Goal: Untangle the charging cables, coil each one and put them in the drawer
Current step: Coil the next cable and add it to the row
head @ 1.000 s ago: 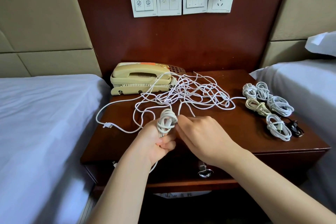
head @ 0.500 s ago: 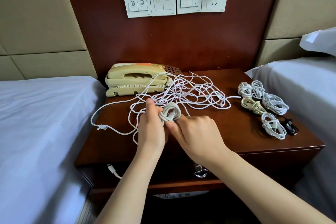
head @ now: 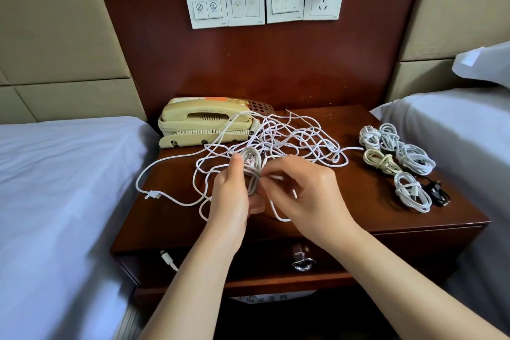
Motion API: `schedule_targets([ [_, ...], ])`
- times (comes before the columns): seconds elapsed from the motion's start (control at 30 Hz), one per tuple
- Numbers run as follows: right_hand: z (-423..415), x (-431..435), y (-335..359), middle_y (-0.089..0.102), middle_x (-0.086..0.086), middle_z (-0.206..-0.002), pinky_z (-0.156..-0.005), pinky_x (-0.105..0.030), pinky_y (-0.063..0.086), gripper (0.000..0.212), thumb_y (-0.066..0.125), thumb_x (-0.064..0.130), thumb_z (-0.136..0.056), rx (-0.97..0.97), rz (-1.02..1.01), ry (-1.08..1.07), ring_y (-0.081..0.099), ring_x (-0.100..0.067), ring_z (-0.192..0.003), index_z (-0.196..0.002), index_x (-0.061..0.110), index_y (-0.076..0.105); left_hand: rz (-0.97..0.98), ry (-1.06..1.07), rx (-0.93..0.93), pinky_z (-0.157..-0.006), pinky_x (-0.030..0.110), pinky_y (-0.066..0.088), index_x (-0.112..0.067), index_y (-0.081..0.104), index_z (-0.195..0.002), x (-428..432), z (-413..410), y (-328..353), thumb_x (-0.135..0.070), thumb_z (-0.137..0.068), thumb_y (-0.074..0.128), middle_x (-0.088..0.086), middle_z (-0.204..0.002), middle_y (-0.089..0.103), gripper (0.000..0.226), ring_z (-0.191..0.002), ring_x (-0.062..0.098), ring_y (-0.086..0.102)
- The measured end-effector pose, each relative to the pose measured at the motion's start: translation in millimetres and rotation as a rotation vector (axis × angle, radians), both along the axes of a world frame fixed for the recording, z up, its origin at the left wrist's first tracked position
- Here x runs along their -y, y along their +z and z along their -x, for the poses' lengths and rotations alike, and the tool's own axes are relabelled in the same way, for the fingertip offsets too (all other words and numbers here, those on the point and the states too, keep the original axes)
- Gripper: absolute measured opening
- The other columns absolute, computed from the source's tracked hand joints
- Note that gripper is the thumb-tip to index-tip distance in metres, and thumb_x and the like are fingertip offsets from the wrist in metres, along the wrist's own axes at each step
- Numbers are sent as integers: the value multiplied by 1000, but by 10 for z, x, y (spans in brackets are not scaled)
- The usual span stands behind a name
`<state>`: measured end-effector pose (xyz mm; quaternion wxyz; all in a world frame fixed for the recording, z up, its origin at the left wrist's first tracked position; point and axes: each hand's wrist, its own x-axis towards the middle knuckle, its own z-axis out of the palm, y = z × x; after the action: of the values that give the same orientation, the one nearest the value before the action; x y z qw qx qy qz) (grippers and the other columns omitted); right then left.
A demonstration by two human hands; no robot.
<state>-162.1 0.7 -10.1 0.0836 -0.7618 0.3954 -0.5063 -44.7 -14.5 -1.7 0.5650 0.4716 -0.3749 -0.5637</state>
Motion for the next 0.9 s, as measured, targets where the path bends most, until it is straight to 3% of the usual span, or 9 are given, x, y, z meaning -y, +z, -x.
schedule_targets([
  [0.07,20,-11,41,70,-3,-83,-72,-26,56,13,60,1,-89,209,-275,198,67,-10,-75,-97,7,68,-35,0,-63,-39,19,20,-6,50,-72,21,-17,-1,-36,-102,30,-1,-40,42,47,-30,8,25],
  [0.13,42,7,47,71,-11,-82,-74,-30,57,16,55,-3,-92,285,-394,281,69,-14,-75,-100,2,67,-60,-11,-109,-39,19,20,-6,50,-72,34,-18,-14,-37,-102,29,3,-43,43,48,-31,8,25],
  [0.27,38,11,64,69,-8,-75,-64,-21,53,13,57,1,-91,242,-410,253,66,-11,-66,-93,8,69,-80,-17,-109,-38,19,21,-7,48,-70,30,18,-23,-36,-102,27,2,-39,42,49,-29,9,27],
  [0.4,25,7,74,63,11,-61,-56,-21,48,14,64,9,-88,88,-444,175,59,-2,-57,-80,19,66,-111,18,-64,-41,19,23,-8,49,-75,56,19,-55,-38,-102,29,3,-45,43,45,-29,8,27],
  [0.5,10,-6,101,60,17,-53,-54,-9,39,14,65,8,-87,26,-445,127,56,4,-53,-76,17,64,-86,6,-24,-37,18,25,-8,52,-74,43,41,-94,-37,-102,28,4,-49,44,47,-30,9,28],
  [0.57,10,-3,117,59,16,-51,-53,-8,38,15,63,6,-87,37,-461,101,55,5,-51,-73,13,63,-73,12,8,-36,19,28,-9,54,-74,27,62,-107,-36,-102,28,1,-45,46,48,-29,8,31],
  [0.73,43,36,100,55,4,-56,-49,-15,35,15,63,13,-85,-40,-447,9,44,-4,-49,-70,11,60,-63,45,14,-36,19,28,-9,55,-78,20,88,-87,-35,-102,28,6,-56,49,45,-30,8,32],
  [0.9,20,4,82,56,5,-59,-54,-15,35,13,64,13,-84,-98,-396,-18,48,-6,-55,-72,14,58,-47,25,113,-41,21,35,-10,60,-78,-24,93,-97,-37,-102,24,0,-48,54,50,-31,7,40],
])
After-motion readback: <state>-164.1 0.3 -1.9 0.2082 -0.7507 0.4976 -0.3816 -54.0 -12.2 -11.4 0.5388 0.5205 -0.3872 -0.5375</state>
